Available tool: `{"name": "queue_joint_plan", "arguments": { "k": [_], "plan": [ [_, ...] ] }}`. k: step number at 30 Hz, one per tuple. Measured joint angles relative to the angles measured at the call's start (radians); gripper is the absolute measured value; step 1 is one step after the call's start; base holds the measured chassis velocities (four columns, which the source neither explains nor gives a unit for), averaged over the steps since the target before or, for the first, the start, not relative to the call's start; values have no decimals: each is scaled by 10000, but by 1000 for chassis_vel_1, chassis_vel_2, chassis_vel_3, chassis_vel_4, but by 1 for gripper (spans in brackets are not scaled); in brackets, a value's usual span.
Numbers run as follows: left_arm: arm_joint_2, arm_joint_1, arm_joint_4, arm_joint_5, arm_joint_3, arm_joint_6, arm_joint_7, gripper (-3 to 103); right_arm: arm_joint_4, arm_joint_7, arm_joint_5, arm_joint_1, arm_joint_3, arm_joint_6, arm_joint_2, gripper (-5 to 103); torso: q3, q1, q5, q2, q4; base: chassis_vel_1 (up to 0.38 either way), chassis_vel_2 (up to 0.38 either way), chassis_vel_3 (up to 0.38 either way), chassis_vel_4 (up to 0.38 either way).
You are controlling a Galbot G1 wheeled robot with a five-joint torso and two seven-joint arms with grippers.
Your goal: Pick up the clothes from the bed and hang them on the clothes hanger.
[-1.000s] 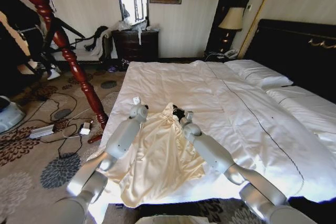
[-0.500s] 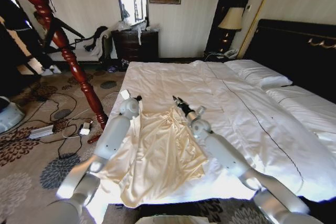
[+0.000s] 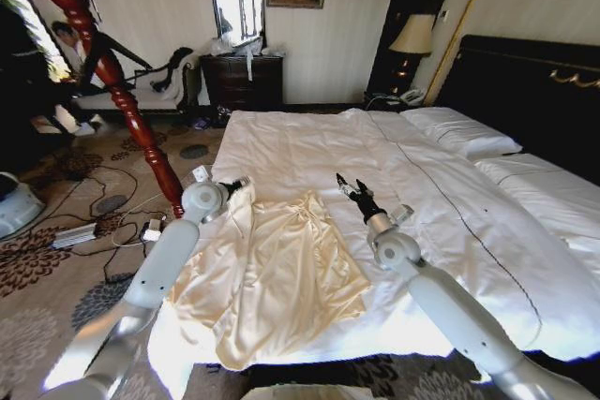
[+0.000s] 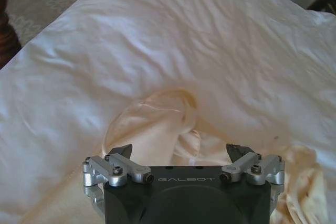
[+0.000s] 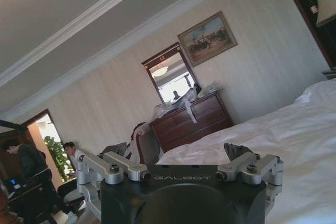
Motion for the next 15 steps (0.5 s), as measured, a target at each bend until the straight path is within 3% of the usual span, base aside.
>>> {"name": "queue_joint_plan", "arguments": {
  "k": [3, 5, 6, 7, 10, 15],
  "plan": [
    [-382, 133, 227, 593, -304, -171, 239, 100, 4, 3, -100, 69, -103, -6, 39, 100, 2, 3, -8, 0, 8, 0, 0, 0, 0],
    [-464, 394, 93, 1835, -355, -534, 971, 100, 12, 10, -358, -82, -45, -10, 31, 100, 2, 5, -5, 0, 1, 0, 0, 0, 0],
    [-464, 394, 93, 1835, -355, -534, 971, 100, 12, 10, -358, -82, -45, -10, 31, 100, 2, 5, -5, 0, 1, 0, 0, 0, 0],
    [-229, 574, -151, 2635, -198, -784, 1444, 100, 13, 28, -505, -195, 70, -3, 31, 100, 2, 4, -4, -1, -8, 0, 0, 0, 0],
    [707, 960, -1082, 3713, 67, -1425, 2146, 100, 14, 147, -912, -459, 496, 103, 191, 100, 2, 3, -4, 0, 6, 0, 0, 0, 0],
    [2016, 1445, -2394, 3828, -525, -2040, 2335, 100, 52, 247, -1209, -743, 1127, 287, 545, 100, 1, 2, -3, 0, 0, 0, 0, 0, 0]
  ]
}}
